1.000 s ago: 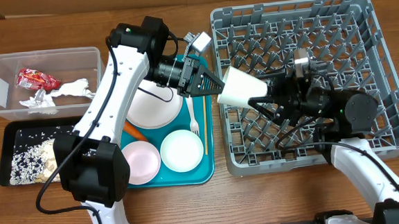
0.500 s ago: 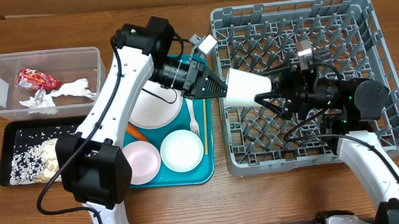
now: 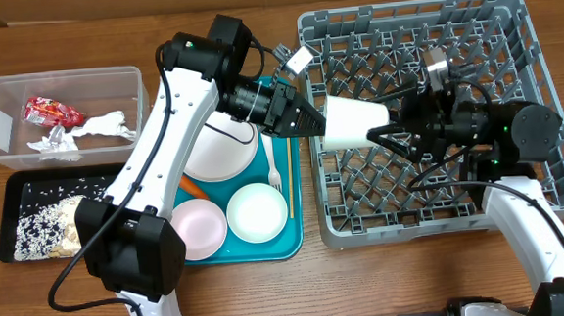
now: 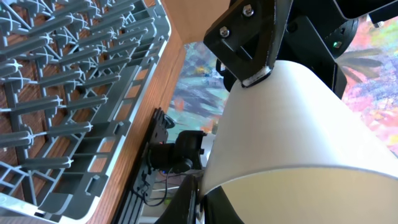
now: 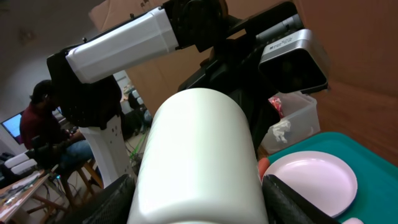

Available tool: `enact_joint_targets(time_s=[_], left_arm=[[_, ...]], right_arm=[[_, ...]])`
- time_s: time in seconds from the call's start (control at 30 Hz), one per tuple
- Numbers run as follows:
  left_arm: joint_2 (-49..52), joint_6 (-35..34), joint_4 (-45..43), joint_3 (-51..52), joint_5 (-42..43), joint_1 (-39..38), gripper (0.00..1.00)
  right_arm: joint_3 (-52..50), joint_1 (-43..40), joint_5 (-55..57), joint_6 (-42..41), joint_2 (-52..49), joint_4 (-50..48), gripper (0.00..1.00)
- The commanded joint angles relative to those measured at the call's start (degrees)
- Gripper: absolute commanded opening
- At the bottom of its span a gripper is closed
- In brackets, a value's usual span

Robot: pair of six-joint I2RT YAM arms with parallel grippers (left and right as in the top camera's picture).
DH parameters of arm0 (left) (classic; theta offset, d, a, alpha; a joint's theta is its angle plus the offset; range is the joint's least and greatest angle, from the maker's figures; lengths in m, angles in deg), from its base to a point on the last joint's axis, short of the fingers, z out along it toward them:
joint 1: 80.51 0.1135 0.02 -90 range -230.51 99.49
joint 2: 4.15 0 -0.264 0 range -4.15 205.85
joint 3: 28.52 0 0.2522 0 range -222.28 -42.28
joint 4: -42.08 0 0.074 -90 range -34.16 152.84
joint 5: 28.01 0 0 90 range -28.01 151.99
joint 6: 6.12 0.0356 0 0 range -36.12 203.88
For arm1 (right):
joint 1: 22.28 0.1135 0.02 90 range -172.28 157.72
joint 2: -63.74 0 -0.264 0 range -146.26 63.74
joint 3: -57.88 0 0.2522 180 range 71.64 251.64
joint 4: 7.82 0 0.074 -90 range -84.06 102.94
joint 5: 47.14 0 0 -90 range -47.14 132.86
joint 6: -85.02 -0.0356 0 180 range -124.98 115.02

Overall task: Sort waste into correct bins and load items into the dishwasher rack
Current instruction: 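Release the cup from the left gripper and retract the left arm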

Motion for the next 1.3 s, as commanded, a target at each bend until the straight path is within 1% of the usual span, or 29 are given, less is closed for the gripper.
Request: enact_joint_targets(time_s=[0.0,0.07,0.13,0.27,0.5,0.57,0.63,0.67,0.73,0.87,0.9,0.93,0.97,1.0,1.13,1.27], left_arm=[[1.9,-1.9,-1.1,1.0,-15.3,2.2,0.06],[1.9,-2.7,-1.2,1.0,-13.9,2.7,0.06],[1.9,-2.6,-1.0,1.0,-10.4,3.5,0.06],[1.9,-1.4,-0.9,1.0,-5.7,4.5,0.06],[1.9,-0.1,-0.2,1.0,-5.8,4.5,0.07],[1.9,0.0,-0.2,1.0,-6.5,4.5,0.09],[1.9,-0.1,-0.3,1.0,-9.9,5.4,0.14],[1.9,-0.3,-0.4,1.0,-11.5,5.7,0.17],[1.9,-1.7,-0.4,1.0,-14.7,6.7,0.31],[1.9,-2.1,-1.5,1.0,-15.3,8.7,0.68],[1.9,-2.1,-2.5,1.0,-15.4,9.2,0.8],[1.9,-2.2,-3.6,1.0,-15.4,9.6,0.87],[1.9,-2.5,-4.7,1.0,-15.4,9.9,0.98],[1.9,-2.9,-6.0,1.0,-15.4,10.2,1.0],[1.9,-3.1,-10.3,1.0,-15.4,10.4,1.0],[1.9,-3.1,-11.2,1.0,-15.5,10.4,1.0]], right_arm=[[5.1,-2.1,-0.4,-2.3,1.8,-1.3,0.56],[5.1,-2.3,-0.4,-2.3,1.8,-1.3,0.56],[5.1,-2.4,-0.4,-2.3,1.8,-1.3,0.56],[5.1,-2.4,-0.4,-2.3,1.8,-1.3,0.51],[5.1,-2.4,-0.4,-1.8,1.8,-0.5,0.51],[5.1,-2.5,-0.4,-1.9,1.8,-0.5,0.5],[5.1,-3.1,-0.5,-1.9,1.8,-0.2,0.47],[5.1,-3.5,-0.5,-1.9,1.8,0.0,0.46],[5.1,-4.7,-0.5,-2.1,1.8,0.8,0.45],[5.1,-7.7,-0.3,-2.1,1.8,3.9,0.45],[5.1,-8.4,-0.3,-2.1,1.8,4.9,0.45],[5.1,-9.1,-0.3,-2.1,1.8,6.0,0.44],[5.1,-9.6,-0.4,-2.1,1.8,6.8,0.43],[5.1,-10.2,-0.3,-2.1,1.8,7.8,0.42],[5.1,-11.5,0.4,-2.1,1.8,8.7,0.4],[5.1,-12.2,1.7,-2.4,1.8,9.3,0.36]])
